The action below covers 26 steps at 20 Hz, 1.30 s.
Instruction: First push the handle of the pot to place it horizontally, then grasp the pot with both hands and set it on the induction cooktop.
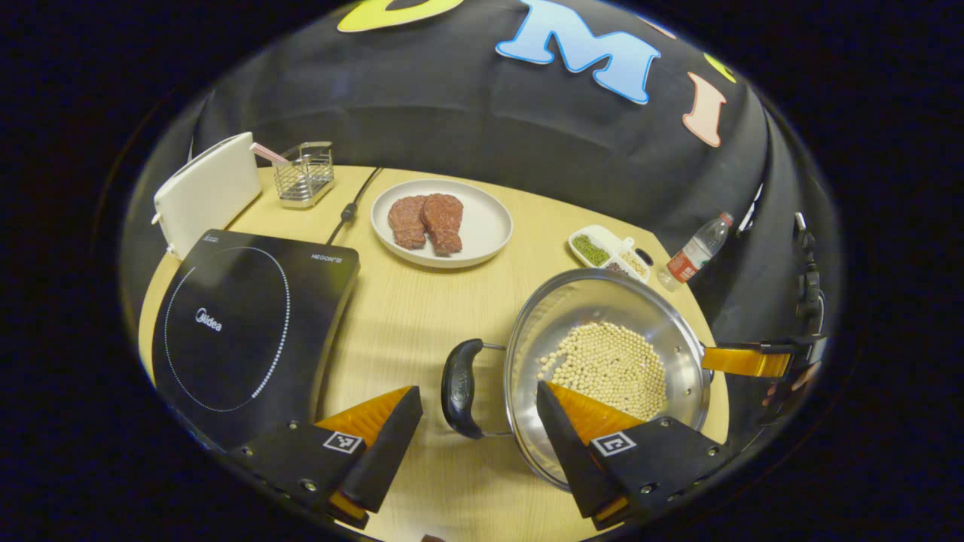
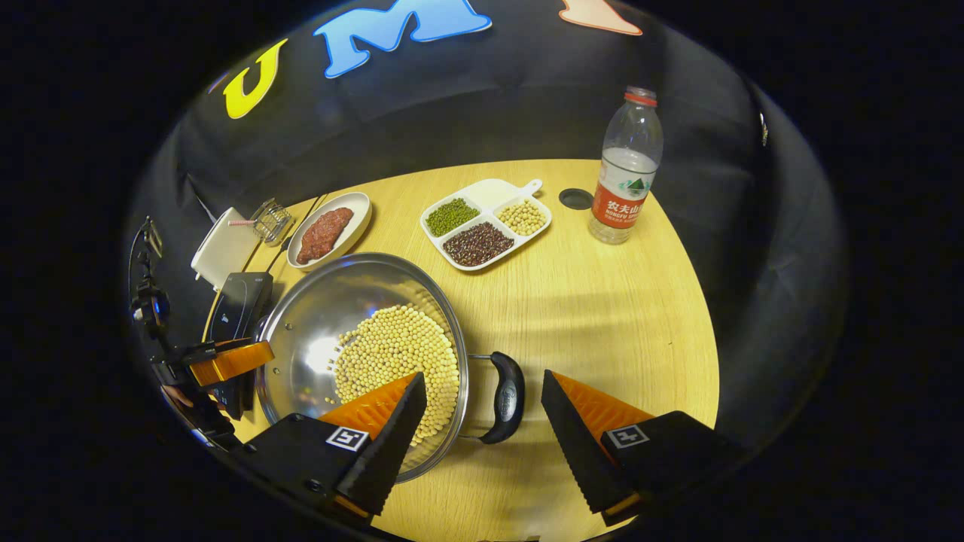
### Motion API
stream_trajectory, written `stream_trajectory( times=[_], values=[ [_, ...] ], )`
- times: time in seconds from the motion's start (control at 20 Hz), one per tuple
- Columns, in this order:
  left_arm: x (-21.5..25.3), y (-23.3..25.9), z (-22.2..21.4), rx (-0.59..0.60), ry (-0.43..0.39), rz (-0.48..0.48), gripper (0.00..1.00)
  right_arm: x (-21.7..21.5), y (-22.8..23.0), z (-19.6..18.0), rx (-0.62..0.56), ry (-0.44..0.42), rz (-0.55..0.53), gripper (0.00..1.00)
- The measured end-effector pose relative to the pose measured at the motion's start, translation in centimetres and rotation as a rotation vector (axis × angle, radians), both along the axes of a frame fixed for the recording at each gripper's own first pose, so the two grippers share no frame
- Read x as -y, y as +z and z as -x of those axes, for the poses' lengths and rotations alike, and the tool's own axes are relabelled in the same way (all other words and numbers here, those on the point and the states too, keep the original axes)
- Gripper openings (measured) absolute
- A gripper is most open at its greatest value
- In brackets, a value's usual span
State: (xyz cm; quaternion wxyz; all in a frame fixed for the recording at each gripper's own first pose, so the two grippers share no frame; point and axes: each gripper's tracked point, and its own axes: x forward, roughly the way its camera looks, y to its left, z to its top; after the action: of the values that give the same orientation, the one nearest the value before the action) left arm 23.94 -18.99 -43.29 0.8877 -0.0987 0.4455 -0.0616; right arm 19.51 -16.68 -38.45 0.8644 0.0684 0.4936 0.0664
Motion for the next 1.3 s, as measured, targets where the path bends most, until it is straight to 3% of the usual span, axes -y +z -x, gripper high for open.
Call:
stream_trajectory(
  times=[0.1, 0.25, 0.3, 0.35, 0.4, 0.45, 0.5, 0.55, 0.6, 0.65, 0.7, 0.75, 0.8, 1.0, 1.05, 1.1, 1.15, 1.3],
  values=[
    [-0.1, -1.2, -0.1, -0.040, -0.003, -0.010, 0.89, 0.1, -0.9, -0.4, -0.012, -0.001, 0.011, 0.98],
    [0.2, -2.5, -0.5, -0.069, -0.007, -0.011, 0.94, -0.2, -1.7, -0.4, -0.037, 0.000, -0.004, 0.99],
    [0.3, -2.8, -0.5, -0.079, -0.011, -0.010, 0.94, -0.3, -2.0, -0.4, -0.045, 0.007, -0.006, 0.97],
    [0.4, -3.0, -0.5, -0.087, -0.015, -0.011, 0.94, -0.3, -2.2, -0.3, -0.051, 0.015, 0.000, 0.89],
    [0.5, -3.3, -0.5, -0.098, -0.021, -0.015, 0.94, -0.4, -2.6, -0.3, -0.058, 0.023, 0.007, 0.96],
    [0.5, -3.5, -0.6, -0.106, -0.024, -0.025, 0.94, -0.4, -2.9, -0.1, -0.068, 0.026, 0.009, 0.96],
    [0.5, -3.3, -0.9, -0.099, -0.027, -0.027, 0.92, -0.6, -3.2, -0.1, -0.076, 0.025, 0.006, 0.89],
    [0.8, -3.3, -1.1, -0.094, -0.030, -0.024, 0.92, -0.8, -3.5, -0.1, -0.085, 0.021, -0.002, 0.96],
    [0.8, -3.4, -1.1, -0.095, -0.034, -0.025, 0.92, -1.0, -3.8, -0.1, -0.095, 0.018, -0.008, 0.85],
    [0.8, -3.5, -1.2, -0.099, -0.038, -0.026, 0.92, -1.1, -4.1, 0.1, -0.106, 0.017, -0.012, 0.88],
    [1.0, -3.7, -1.2, -0.108, -0.042, -0.020, 0.87, -1.0, -4.4, 0.1, -0.111, 0.013, -0.002, 0.75],
    [1.3, -3.7, -1.3, -0.116, -0.032, -0.020, 0.74, -0.9, -4.7, 0.2, -0.114, 0.012, 0.006, 0.77],
    [1.0, -3.6, -1.1, -0.127, -0.033, -0.015, 0.62, -0.6, -4.8, 0.2, -0.116, 0.009, 0.013, 0.68],
    [1.1, -3.7, -0.9, -0.167, -0.006, 0.026, 0.60, -0.8, -4.9, 0.3, -0.143, -0.034, -0.029, 0.64],
    [1.2, -3.7, -1.0, -0.179, 0.007, 0.043, 0.55, -0.8, -4.7, 0.3, -0.152, -0.043, -0.032, 0.61],
    [1.1, -3.5, -0.9, -0.183, 0.014, 0.057, 0.60, -0.8, -4.7, 0.5, -0.164, -0.054, -0.035, 0.58],
    [1.2, -3.7, -1.0, -0.184, 0.012, 0.056, 0.56, -0.8, -4.8, 0.4, -0.170, -0.059, -0.036, 0.55],
    [1.2, -3.6, -0.9, -0.183, 0.000, 0.042, 0.58, -1.0, -4.8, 0.5, -0.176, -0.056, -0.032, 0.51]
  ],
)
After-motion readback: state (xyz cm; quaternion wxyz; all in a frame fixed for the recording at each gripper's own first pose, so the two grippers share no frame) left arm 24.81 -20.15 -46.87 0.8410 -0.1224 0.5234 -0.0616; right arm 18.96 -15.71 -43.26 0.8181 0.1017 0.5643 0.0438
